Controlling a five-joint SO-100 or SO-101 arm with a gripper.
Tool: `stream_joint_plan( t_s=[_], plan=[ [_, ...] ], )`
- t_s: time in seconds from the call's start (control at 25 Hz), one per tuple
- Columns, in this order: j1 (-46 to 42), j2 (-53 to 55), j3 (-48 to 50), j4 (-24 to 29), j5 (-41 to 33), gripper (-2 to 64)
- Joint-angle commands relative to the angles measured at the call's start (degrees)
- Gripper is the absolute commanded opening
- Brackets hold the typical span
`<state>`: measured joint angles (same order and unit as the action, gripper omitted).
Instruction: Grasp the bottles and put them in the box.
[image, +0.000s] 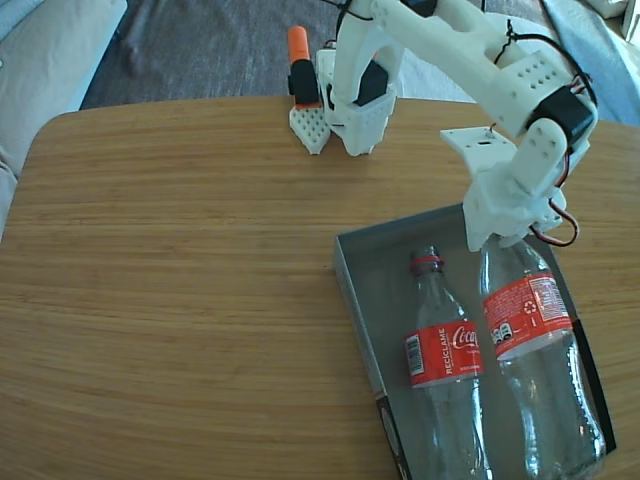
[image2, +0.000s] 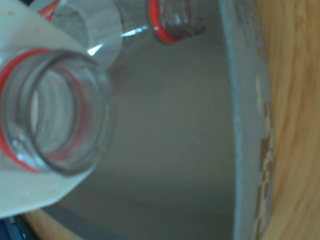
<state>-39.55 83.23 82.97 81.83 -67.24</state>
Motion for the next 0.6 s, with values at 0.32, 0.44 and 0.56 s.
stream_joint_plan(
  t_s=[0.32, 0.44, 0.56],
  plan=[
    [-1.9, 1.1, -0.5, -0.5, -0.3, -0.3],
    [-4.0, 1.0, 0.0, -0.6, 0.3, -0.3],
    [-5.4, 1.0, 2.0, -0.6, 0.4, -0.3]
  ],
)
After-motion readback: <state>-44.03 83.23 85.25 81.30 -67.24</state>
